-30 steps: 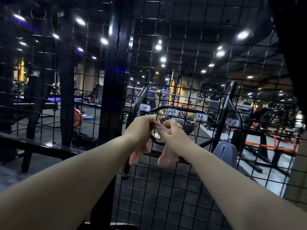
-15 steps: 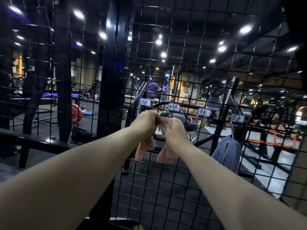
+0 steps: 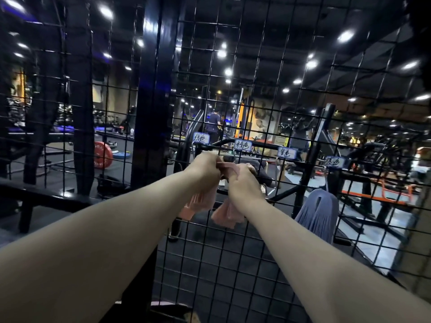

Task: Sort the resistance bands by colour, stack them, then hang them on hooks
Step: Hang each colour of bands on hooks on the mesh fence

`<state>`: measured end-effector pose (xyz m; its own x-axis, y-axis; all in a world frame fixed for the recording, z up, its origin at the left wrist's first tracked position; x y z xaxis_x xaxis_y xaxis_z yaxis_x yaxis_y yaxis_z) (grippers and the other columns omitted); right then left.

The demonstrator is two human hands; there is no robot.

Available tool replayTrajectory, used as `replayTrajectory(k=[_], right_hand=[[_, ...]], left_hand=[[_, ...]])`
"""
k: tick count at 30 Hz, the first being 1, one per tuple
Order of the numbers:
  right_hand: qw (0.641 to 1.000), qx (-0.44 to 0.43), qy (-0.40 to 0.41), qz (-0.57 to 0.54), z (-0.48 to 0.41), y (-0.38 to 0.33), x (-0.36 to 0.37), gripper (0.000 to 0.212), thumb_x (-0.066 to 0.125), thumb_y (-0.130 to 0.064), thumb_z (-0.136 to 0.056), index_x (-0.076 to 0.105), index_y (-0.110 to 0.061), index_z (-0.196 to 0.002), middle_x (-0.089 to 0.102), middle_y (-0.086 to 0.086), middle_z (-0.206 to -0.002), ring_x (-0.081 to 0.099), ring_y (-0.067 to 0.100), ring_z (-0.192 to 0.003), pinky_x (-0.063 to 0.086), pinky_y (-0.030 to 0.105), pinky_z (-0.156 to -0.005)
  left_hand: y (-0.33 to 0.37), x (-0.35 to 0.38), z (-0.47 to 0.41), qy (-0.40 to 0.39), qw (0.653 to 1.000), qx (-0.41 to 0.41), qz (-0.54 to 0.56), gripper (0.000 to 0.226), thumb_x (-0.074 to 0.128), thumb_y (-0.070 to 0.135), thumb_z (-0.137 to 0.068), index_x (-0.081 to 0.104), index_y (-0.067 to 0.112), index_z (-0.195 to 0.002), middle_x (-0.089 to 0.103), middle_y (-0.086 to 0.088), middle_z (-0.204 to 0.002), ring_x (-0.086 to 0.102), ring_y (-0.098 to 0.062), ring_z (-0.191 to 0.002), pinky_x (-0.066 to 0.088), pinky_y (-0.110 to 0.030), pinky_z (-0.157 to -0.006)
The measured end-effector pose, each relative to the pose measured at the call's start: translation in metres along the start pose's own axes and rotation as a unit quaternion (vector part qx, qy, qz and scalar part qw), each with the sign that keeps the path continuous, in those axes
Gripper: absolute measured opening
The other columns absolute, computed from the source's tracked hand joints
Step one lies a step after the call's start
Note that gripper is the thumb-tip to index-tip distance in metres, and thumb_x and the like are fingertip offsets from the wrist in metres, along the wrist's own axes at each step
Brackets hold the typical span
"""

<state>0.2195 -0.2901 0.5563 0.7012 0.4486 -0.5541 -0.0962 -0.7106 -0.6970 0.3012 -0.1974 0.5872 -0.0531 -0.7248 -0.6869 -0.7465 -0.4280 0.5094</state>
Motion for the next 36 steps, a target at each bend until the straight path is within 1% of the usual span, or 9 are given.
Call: replayTrajectory(k=[4,7,10,14,18,22,26,30,36], right_hand=[[0.999,-0.012,0.032,0.039,0.003,0.002,-0.003,0.035,0.031,-0.036,-0.104,0.047,-0.022,-0.13,0.051,0.011,-0.126,0.048,0.034,-0.117,0.042,0.045,-0.095],[0.996,-0.039,0.067,0.036,0.006,-0.001,-0.007,0.03,0.031,-0.032,-0.104,0.048,-0.023,-0.127,0.053,0.011,-0.122,0.051,0.033,-0.114,0.045,0.044,-0.092],[0.993,-0.066,0.078,0.055,0.008,-0.004,-0.007,0.033,0.032,-0.023,-0.102,0.047,-0.031,-0.13,0.055,0.012,-0.12,0.051,0.033,-0.112,0.044,0.04,-0.084],[0.989,-0.068,0.078,0.105,0.006,-0.005,-0.005,0.039,0.036,-0.014,-0.1,0.045,-0.026,-0.136,0.052,0.017,-0.125,0.048,0.036,-0.119,0.042,0.043,-0.095],[0.99,-0.045,0.056,0.119,0.01,0.001,0.0,0.038,0.035,-0.008,-0.098,0.043,-0.024,-0.131,0.046,0.017,-0.124,0.044,0.038,-0.118,0.04,0.046,-0.094],[0.993,-0.02,0.037,0.11,0.011,0.007,0.006,0.043,0.035,-0.005,-0.094,0.04,-0.024,-0.133,0.047,0.017,-0.124,0.048,0.038,-0.115,0.044,0.047,-0.092],[0.997,0.01,0.034,0.066,0.01,0.013,0.006,0.032,0.032,-0.015,-0.099,0.044,-0.019,-0.129,0.052,0.015,-0.122,0.054,0.036,-0.107,0.042,0.04,-0.079],[0.998,-0.005,0.03,0.062,0.014,0.011,0.005,0.034,0.035,-0.024,-0.102,0.042,-0.017,-0.134,0.049,0.016,-0.126,0.055,0.036,-0.107,0.041,0.038,-0.081],[0.998,-0.008,0.014,0.068,0.018,0.009,0.005,0.023,0.036,-0.019,-0.101,0.039,-0.01,-0.122,0.044,0.016,-0.127,0.055,0.039,-0.108,0.04,0.038,-0.082]], left_hand=[[0.003,-0.001,-0.003,-0.039,0.996,0.062,-0.047,0.013,0.056,0.013,-0.09,0.066,0.015,-0.099,0.069,-0.004,-0.095,0.066,-0.021,-0.089,0.055,-0.04,-0.083],[0.008,-0.002,-0.002,-0.02,0.984,0.131,-0.123,0.016,0.053,0.009,-0.094,0.059,0.016,-0.107,0.062,-0.001,-0.103,0.064,-0.016,-0.091,0.052,-0.035,-0.086],[0.008,0.0,-0.001,0.01,0.979,0.132,-0.153,0.018,0.053,0.003,-0.094,0.052,0.011,-0.11,0.053,-0.008,-0.108,0.065,-0.025,-0.09,0.055,-0.043,-0.083],[0.003,0.003,-0.001,0.027,0.982,0.13,-0.133,0.022,0.049,0.005,-0.096,0.054,0.013,-0.116,0.053,-0.004,-0.11,0.062,-0.023,-0.095,0.052,-0.037,-0.081],[-0.001,0.001,0.002,0.042,0.992,0.099,-0.064,0.019,0.055,0.014,-0.097,0.064,0.02,-0.113,0.067,-0.002,-0.101,0.066,-0.02,-0.092,0.054,-0.033,-0.08],[-0.006,0.001,0.004,0.064,0.996,0.068,-0.01,0.013,0.062,0.018,-0.093,0.064,0.03,-0.088,0.065,0.008,-0.079,0.065,-0.012,-0.073,0.053,-0.027,-0.066],[-0.009,0.014,0.006,0.048,0.995,0.087,-0.008,0.009,0.073,0.024,-0.088,0.075,0.016,-0.092,0.053,-0.002,-0.098,0.057,-0.014,-0.08,0.05,-0.028,-0.083],[-0.013,0.017,0.008,0.061,0.995,0.068,0.04,0.012,0.072,0.023,-0.089,0.076,0.016,-0.098,0.044,0.002,-0.097,0.045,0.002,-0.073,0.036,-0.014,-0.074],[-0.015,0.035,0.014,0.019,0.997,0.015,0.068,0.014,0.059,0.008,-0.087,0.072,0.009,-0.092,0.071,-0.007,-0.085,0.067,-0.026,-0.085,0.055,-0.04,-0.08]])
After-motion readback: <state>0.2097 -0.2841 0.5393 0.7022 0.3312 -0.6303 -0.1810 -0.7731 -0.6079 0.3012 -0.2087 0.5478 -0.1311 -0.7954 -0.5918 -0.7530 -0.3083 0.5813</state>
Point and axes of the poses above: each hand's wrist, its own z-axis away from the middle knuckle, its own x-axis out of the palm, y = z × x, the point moved 4 cm from there along -z, towards the middle knuckle
